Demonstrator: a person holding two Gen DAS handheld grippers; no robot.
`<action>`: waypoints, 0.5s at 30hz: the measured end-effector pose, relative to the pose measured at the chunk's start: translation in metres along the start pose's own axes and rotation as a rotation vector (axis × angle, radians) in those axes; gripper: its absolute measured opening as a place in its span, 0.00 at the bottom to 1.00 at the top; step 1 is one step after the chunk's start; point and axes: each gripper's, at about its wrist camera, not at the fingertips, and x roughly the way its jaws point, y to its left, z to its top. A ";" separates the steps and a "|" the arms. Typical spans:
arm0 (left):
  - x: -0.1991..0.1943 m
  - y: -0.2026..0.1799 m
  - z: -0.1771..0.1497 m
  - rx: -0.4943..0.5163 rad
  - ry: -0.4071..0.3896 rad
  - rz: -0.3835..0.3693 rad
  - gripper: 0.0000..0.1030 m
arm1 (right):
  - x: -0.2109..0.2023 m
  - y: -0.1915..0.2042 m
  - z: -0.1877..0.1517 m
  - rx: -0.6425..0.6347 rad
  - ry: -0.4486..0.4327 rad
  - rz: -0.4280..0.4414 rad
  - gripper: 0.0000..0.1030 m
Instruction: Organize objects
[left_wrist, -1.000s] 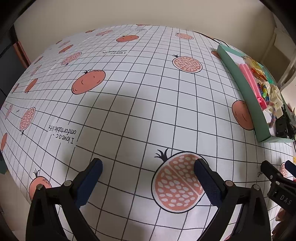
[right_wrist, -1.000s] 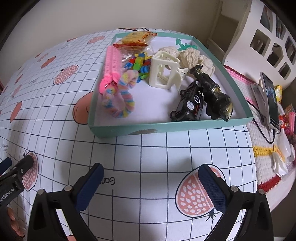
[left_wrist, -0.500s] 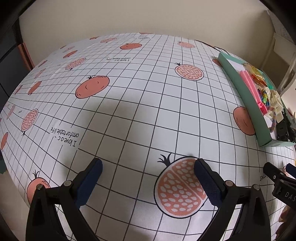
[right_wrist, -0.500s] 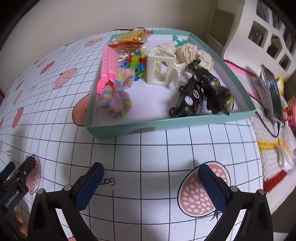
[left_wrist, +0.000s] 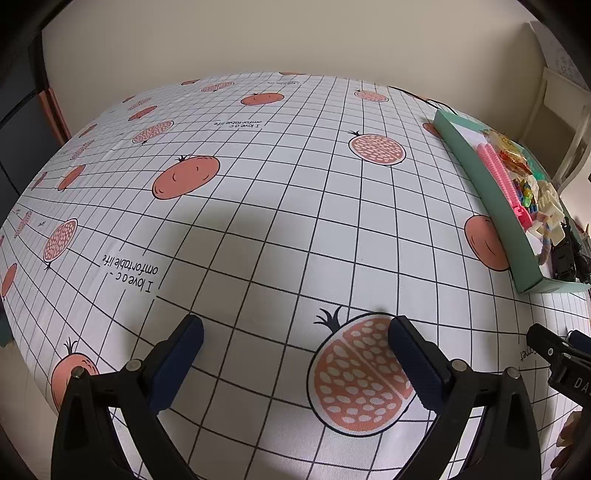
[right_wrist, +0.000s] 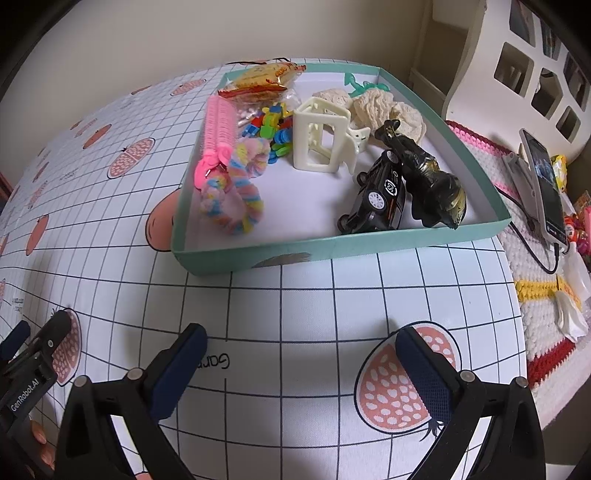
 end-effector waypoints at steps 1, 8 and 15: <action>0.000 0.000 0.000 -0.001 -0.001 0.000 0.97 | 0.000 0.000 0.000 0.000 -0.003 0.000 1.00; 0.000 0.000 -0.001 -0.002 -0.005 0.001 0.99 | -0.002 0.001 0.000 0.003 -0.006 -0.001 1.00; 0.000 -0.001 -0.002 -0.006 -0.013 0.003 1.00 | -0.004 0.002 -0.001 0.003 -0.010 -0.001 1.00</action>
